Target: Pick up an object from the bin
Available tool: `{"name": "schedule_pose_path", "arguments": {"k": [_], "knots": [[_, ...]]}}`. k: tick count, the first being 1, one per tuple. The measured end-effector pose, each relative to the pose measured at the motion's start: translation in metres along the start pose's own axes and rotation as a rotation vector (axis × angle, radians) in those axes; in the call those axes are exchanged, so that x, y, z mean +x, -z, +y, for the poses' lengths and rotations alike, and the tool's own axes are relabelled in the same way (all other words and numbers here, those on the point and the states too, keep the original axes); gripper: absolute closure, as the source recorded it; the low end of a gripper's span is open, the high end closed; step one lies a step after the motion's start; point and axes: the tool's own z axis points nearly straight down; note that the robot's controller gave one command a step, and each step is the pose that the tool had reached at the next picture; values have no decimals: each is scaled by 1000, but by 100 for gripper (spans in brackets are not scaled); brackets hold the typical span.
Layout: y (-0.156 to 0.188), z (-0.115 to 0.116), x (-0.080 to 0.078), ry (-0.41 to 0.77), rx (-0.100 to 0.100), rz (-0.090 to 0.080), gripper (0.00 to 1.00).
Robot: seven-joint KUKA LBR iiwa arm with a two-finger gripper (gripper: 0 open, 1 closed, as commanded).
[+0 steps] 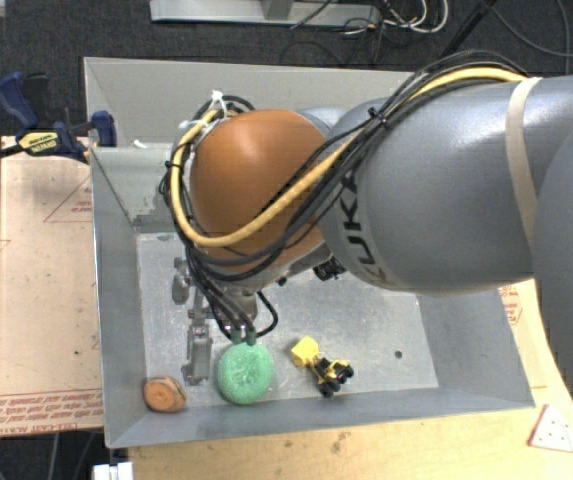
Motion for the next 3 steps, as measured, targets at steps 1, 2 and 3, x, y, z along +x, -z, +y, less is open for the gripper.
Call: {"name": "schedule_pose_path", "arguments": {"k": [1, 2, 3], "knots": [[5, -2, -2, -5, -2, -7, 0], [-35, -51, -14, -57, -3, -8, 0], [-51, -79, 0, -46, -1, -6, 0]]}}
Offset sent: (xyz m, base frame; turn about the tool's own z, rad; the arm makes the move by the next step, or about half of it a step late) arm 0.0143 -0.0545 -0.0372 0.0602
